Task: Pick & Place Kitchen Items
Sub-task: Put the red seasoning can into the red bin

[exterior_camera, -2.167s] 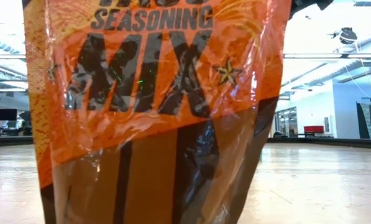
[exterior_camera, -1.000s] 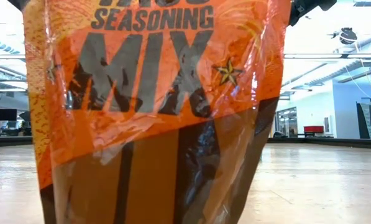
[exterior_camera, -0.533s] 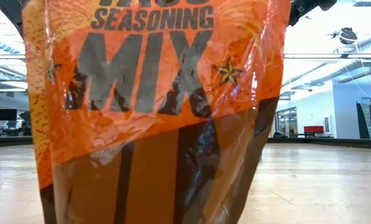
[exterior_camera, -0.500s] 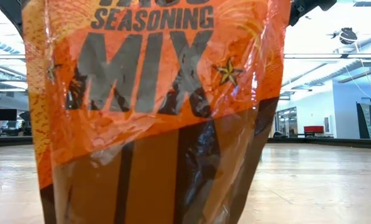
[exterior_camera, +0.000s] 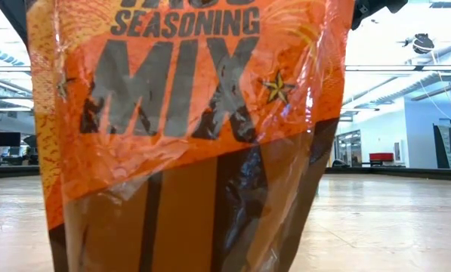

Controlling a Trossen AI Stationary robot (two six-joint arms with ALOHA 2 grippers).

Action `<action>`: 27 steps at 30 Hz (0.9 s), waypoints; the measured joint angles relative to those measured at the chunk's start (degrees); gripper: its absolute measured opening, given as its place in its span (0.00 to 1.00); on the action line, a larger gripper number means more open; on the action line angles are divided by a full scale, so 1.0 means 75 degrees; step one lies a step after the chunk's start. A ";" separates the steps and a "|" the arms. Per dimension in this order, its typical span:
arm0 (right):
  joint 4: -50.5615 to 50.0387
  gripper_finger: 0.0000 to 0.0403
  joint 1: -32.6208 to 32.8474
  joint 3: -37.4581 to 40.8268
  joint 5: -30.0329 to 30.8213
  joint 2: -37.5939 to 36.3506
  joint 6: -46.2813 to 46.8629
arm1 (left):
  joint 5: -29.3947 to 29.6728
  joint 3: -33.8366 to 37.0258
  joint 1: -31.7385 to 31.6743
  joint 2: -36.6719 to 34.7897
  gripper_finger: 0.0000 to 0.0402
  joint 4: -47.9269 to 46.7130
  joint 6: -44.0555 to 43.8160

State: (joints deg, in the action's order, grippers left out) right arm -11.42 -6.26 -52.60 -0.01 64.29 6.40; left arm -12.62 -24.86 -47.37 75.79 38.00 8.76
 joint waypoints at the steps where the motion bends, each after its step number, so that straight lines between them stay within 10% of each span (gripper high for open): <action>1: 0.0002 0.63 0.0000 0.0000 0.0000 0.0000 0.0030 | -0.0174 0.0000 -0.0126 0.0003 0.48 -0.0023 0.0047; 27: 0.0347 0.63 0.0000 0.0000 -0.0003 0.0003 0.0040 | -0.1917 -0.0032 -0.0994 0.1906 0.48 0.1769 0.0197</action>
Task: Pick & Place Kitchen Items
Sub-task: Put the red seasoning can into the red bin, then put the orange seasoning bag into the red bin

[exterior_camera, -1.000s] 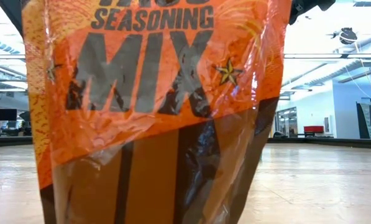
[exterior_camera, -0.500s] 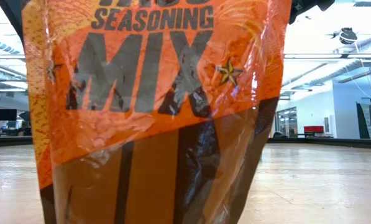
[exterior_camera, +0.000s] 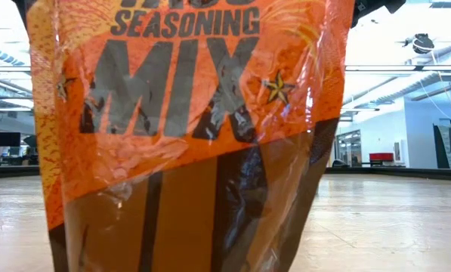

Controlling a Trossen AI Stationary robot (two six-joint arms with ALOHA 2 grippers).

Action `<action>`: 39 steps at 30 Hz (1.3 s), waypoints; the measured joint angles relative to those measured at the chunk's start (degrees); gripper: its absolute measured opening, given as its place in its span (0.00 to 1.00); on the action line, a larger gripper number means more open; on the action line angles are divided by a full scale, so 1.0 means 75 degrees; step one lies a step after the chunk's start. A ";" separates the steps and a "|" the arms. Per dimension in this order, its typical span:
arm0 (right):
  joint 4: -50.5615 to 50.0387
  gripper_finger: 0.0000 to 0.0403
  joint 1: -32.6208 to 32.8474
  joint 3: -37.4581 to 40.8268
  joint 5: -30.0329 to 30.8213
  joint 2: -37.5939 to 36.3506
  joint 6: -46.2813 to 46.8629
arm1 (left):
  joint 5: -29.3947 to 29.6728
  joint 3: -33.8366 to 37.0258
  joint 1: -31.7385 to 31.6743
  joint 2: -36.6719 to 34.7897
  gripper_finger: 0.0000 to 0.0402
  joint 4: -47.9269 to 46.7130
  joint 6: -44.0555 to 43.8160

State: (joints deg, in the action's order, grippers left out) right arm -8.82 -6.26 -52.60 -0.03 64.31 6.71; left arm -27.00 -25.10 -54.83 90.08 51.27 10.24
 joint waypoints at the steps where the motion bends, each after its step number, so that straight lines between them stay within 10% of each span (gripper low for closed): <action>1: 0.0000 0.63 -0.0001 0.0000 0.0000 0.0000 -0.0017 | -0.0023 0.0000 0.0000 0.0026 0.48 0.0007 -0.0072; 12: 0.0466 0.63 -0.0001 0.0360 0.0000 0.0000 -0.0042 | 0.0406 0.0009 -0.0006 0.0044 0.73 0.0012 -0.0445; 29: 0.1431 0.63 -0.0001 0.0699 0.0000 -0.0160 -0.0062 | 0.0405 0.0035 -0.0026 -0.0172 0.69 0.0906 -0.1363; 39: 0.1432 0.63 -0.0002 0.0699 0.0000 -0.0160 -0.0068 | -0.1413 0.0032 0.0607 -0.2398 0.65 -0.0424 -0.2098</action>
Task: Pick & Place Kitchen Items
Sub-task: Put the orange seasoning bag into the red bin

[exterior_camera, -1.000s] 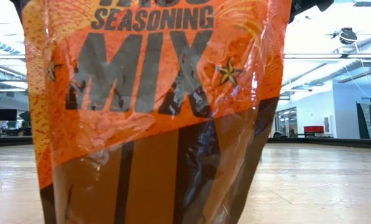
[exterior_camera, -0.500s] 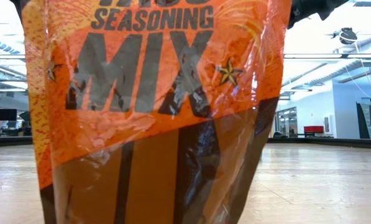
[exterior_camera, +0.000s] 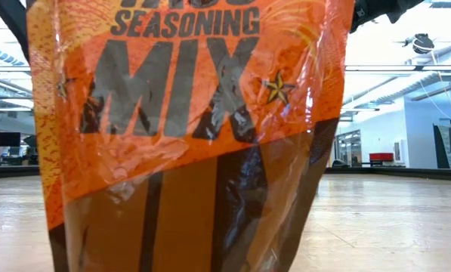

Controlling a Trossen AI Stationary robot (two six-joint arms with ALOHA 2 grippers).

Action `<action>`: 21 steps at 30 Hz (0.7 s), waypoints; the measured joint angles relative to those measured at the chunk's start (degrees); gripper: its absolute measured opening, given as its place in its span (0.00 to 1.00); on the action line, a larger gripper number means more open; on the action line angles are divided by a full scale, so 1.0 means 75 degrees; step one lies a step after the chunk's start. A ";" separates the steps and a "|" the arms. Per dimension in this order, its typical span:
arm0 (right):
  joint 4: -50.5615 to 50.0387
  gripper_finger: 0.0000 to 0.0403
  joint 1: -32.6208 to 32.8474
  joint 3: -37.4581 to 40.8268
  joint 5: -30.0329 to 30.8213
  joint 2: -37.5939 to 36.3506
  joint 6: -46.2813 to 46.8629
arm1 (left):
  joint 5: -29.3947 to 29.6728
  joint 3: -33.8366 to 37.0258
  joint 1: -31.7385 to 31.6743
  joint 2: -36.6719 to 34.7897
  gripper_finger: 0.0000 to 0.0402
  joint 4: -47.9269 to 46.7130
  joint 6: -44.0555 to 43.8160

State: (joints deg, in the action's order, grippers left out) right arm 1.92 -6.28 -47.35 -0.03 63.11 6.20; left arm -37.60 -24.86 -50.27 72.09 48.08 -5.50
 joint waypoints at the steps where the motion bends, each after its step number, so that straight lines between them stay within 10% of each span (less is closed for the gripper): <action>1: 0.0000 0.63 -0.0001 0.0000 0.0000 0.0000 -0.0001 | -0.0040 0.0000 0.0206 -0.0300 0.64 -0.0367 0.0026; 13: -0.0001 0.63 -0.0001 0.0000 -0.0003 0.0000 -0.0003 | 0.0165 -0.0006 0.3815 -0.2622 0.62 -0.3398 0.0063; 21: -0.0001 0.63 0.0001 0.0000 -0.0002 0.0000 -0.0005 | 0.2938 -0.0006 0.6728 -0.2666 0.62 -0.3939 0.0027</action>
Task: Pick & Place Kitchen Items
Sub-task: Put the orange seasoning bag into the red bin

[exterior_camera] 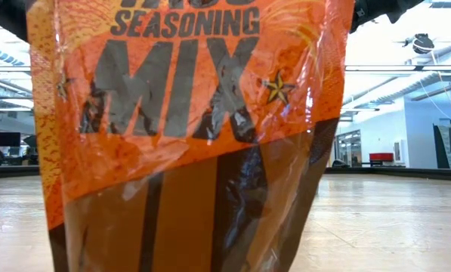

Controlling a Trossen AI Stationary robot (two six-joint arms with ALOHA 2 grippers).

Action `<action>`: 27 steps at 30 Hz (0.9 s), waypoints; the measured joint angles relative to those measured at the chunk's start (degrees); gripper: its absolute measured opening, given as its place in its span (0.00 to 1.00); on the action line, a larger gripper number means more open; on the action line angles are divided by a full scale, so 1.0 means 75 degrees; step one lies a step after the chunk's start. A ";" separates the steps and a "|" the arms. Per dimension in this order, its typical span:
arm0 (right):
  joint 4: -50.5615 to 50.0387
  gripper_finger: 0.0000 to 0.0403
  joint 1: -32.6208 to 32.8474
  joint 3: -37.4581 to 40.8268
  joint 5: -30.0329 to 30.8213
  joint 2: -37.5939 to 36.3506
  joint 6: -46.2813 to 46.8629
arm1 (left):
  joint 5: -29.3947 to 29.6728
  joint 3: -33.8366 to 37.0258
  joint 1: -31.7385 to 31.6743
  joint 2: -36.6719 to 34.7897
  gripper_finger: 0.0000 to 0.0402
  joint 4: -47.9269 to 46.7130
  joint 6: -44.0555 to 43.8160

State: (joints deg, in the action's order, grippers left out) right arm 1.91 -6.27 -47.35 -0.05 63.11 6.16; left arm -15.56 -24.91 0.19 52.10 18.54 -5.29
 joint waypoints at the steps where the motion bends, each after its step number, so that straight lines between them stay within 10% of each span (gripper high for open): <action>1: 0.0000 0.63 0.0000 0.0000 -0.0001 0.0000 0.0002 | 0.0231 0.0000 0.0341 0.0000 0.62 -0.0014 -0.0055; 14: 0.0015 0.63 -0.0002 0.0000 0.0002 0.0000 -0.0190 | 0.3561 -0.0009 0.4316 0.1968 0.62 0.1859 -0.1356; 27: 0.0066 0.63 -0.0002 0.0000 0.0002 -0.0003 -0.0196 | 0.4712 -0.1614 0.5506 0.5751 0.62 0.3697 -0.2109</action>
State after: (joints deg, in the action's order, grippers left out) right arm 2.41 -6.28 -47.35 -0.03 63.09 4.69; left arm 19.78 -37.01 41.49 95.23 46.26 -21.11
